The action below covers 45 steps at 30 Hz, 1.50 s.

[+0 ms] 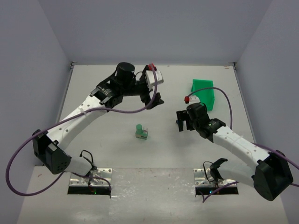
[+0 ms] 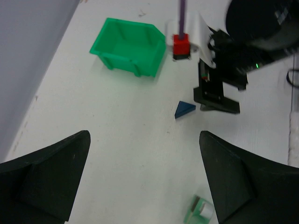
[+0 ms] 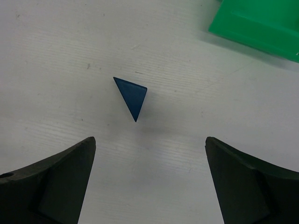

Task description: Build the wood block tower

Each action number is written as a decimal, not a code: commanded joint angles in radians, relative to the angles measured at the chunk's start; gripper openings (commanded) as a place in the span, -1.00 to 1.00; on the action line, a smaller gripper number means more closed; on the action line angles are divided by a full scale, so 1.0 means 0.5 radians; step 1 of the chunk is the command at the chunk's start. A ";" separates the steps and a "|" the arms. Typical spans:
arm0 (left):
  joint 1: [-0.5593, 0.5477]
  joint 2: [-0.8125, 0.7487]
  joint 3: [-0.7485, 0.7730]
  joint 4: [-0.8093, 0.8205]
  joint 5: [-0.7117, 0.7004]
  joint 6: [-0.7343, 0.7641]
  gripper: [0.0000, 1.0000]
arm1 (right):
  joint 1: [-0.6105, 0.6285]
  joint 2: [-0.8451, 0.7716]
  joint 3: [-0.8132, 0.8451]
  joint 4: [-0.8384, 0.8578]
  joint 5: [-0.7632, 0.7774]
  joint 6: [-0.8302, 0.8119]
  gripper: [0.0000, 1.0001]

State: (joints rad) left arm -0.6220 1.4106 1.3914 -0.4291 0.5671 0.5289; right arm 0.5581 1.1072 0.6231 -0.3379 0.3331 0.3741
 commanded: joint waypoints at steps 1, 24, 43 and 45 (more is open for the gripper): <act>0.024 0.025 0.426 0.573 -0.830 -1.022 1.00 | -0.057 0.007 -0.128 0.318 -0.197 -0.044 0.97; 0.035 -1.104 -1.172 0.777 -1.743 -1.908 1.00 | -0.075 0.705 -0.288 1.024 -0.191 -0.085 0.61; 0.034 -0.863 -0.900 0.710 -1.462 -1.808 1.00 | -0.072 0.552 -0.387 1.308 -0.440 -0.341 -1.00; 0.035 -0.797 -0.820 0.692 -1.185 -1.735 1.00 | -0.061 0.440 -0.411 1.353 -0.539 -0.493 -1.00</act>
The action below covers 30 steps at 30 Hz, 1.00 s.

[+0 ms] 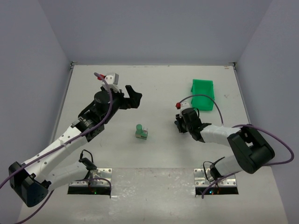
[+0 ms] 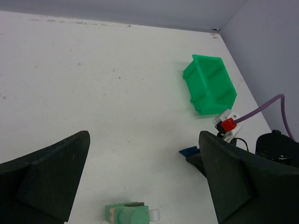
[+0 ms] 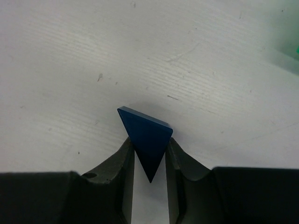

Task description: Build the wood block tower

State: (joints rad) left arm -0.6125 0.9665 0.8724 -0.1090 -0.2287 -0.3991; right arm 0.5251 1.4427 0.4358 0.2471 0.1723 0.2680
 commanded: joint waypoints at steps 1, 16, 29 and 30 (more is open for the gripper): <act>0.016 0.121 0.247 0.054 0.539 0.165 1.00 | 0.022 -0.301 -0.050 0.199 -0.268 -0.419 -1.00; 0.010 0.321 0.212 0.169 1.413 0.029 1.00 | 0.392 -1.043 0.172 -0.233 -1.226 -1.754 -1.00; -0.033 0.460 0.031 0.182 1.551 -0.126 0.89 | 0.413 -1.042 0.374 -0.375 -1.307 -2.029 -1.00; -0.035 0.462 0.015 0.221 1.584 -0.148 0.86 | 0.413 -1.040 0.378 -0.373 -1.305 -2.032 -0.99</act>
State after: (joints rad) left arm -0.6207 1.1939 0.8985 -0.0714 0.4999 -0.4273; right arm 0.7242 0.9180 0.5798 0.0429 -0.4588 -0.7048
